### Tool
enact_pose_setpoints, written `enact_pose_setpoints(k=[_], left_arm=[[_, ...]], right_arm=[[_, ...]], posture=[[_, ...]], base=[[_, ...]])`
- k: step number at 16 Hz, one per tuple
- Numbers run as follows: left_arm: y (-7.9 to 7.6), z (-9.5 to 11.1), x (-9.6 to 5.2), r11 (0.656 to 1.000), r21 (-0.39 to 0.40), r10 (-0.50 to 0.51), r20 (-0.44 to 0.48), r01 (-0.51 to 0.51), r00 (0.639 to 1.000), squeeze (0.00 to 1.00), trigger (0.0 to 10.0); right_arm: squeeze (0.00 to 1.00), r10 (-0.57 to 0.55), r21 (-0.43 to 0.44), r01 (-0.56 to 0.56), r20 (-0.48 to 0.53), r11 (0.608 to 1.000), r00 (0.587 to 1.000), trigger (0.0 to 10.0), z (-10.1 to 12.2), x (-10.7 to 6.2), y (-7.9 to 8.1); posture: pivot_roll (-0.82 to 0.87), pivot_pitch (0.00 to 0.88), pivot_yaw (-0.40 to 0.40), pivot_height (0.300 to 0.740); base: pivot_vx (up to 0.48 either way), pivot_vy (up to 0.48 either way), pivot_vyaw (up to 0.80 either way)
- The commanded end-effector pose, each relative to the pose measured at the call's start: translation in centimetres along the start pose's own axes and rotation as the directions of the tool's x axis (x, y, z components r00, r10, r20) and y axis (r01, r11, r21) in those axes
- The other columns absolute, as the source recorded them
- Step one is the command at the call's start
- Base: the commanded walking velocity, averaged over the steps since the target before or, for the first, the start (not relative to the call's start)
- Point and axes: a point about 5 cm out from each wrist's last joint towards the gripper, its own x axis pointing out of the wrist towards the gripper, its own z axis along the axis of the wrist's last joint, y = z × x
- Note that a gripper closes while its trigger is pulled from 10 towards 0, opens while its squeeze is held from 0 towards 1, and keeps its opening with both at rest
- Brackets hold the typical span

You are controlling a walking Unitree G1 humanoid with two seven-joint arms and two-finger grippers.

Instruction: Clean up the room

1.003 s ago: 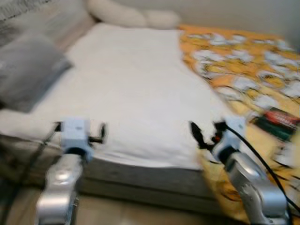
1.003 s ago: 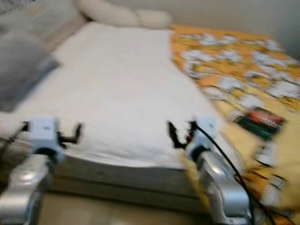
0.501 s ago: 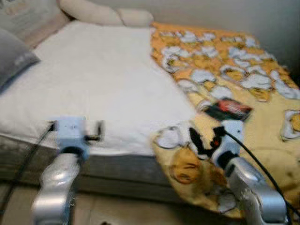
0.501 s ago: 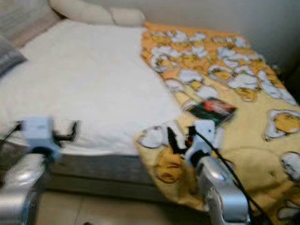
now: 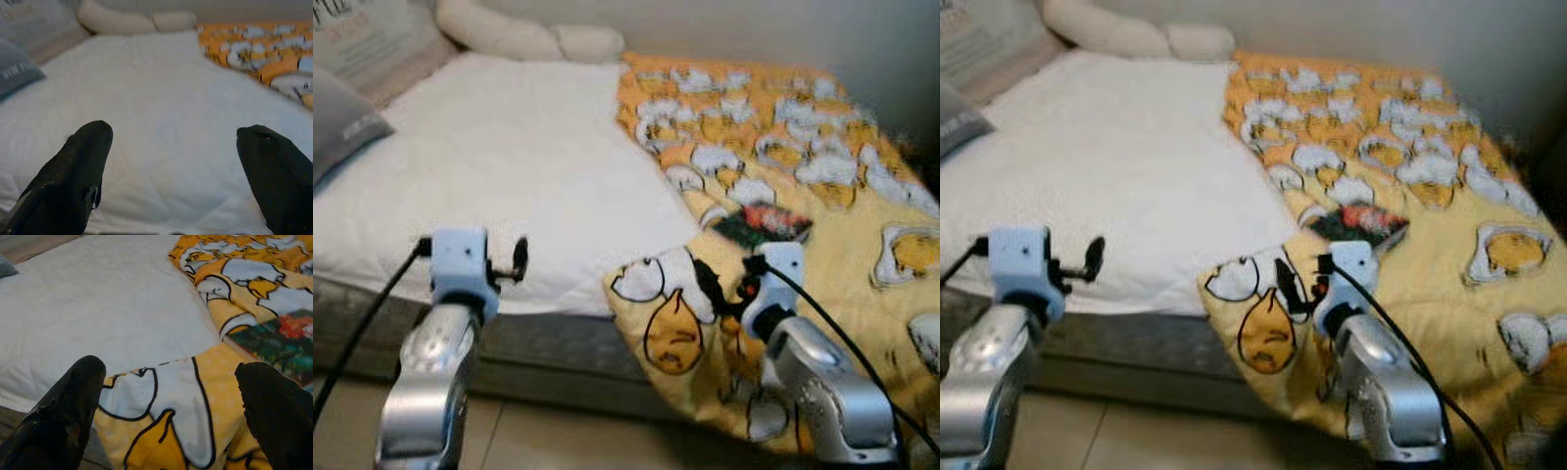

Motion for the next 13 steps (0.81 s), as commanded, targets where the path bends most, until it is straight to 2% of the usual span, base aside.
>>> enact_pose_setpoints(k=[1,3,4,5,6,9,12,13], left_arm=[[-0.51,-0.36,0.31,1.000,0.004,-0.028,-0.014,0.028,1.000,0.89,10.0],[-0.77,-0.28,0.54,0.999,-0.005,-0.045,-0.007,0.045,0.999,0.87,10.0],[-1.01,-0.30,0.62,0.998,-0.028,-0.063,-0.009,0.062,0.998,0.24,10.0],[-1.05,-0.32,0.66,0.998,-0.031,-0.064,-0.010,0.063,0.998,0.03,10.0],[-1.09,-0.32,0.67,0.997,-0.032,-0.066,-0.011,0.066,0.998,0.00,10.0],[-1.31,-0.38,0.85,0.997,-0.007,-0.076,-0.009,0.076,0.997,0.00,10.0],[-1.42,-0.55,0.90,0.996,0.004,-0.089,-0.012,0.090,0.996,0.00,10.0],[-1.48,-0.57,0.90,0.995,0.008,-0.098,-0.012,0.098,0.995,0.00,10.0]], right_arm=[[0.00,-0.027,-0.013,0.027,0.003,1.000,1.000,10.0,0.34,0.35,-0.54],[0.00,-0.009,-0.022,0.009,0.009,1.000,1.000,10.0,0.42,0.60,-0.23],[0.00,-0.007,-0.022,0.008,0.010,1.000,1.000,10.0,0.50,0.74,-0.14],[0.00,-0.009,-0.023,0.009,0.010,1.000,1.000,10.0,0.51,0.79,-0.16],[0.00,-0.008,-0.023,0.008,0.010,1.000,1.000,10.0,0.53,0.81,-0.17],[0.00,-0.021,-0.021,0.022,0.007,1.000,1.000,10.0,0.51,1.01,-0.46],[0.00,-0.022,-0.011,0.022,0.003,1.000,1.000,10.0,0.56,1.15,-0.41],[0.00,-0.023,-0.013,0.023,0.001,1.000,1.000,10.0,0.51,1.15,-0.42]], posture=[[-0.05,0.000,-0.034,0.740],[-0.05,0.000,-0.034,0.740],[-0.06,0.000,-0.034,0.740],[-0.06,0.000,-0.033,0.740],[-0.06,0.000,-0.032,0.740],[-0.06,0.000,-0.031,0.740],[-0.06,0.000,-0.034,0.740],[-0.06,0.000,-0.033,0.740]], base=[[0.409,0.000,-0.44],[0.405,0.000,0.00],[0.394,0.000,0.00],[0.401,0.000,0.00],[0.405,0.000,0.00],[0.410,0.000,0.00],[0.375,0.000,-0.76],[0.375,0.000,0.00]])
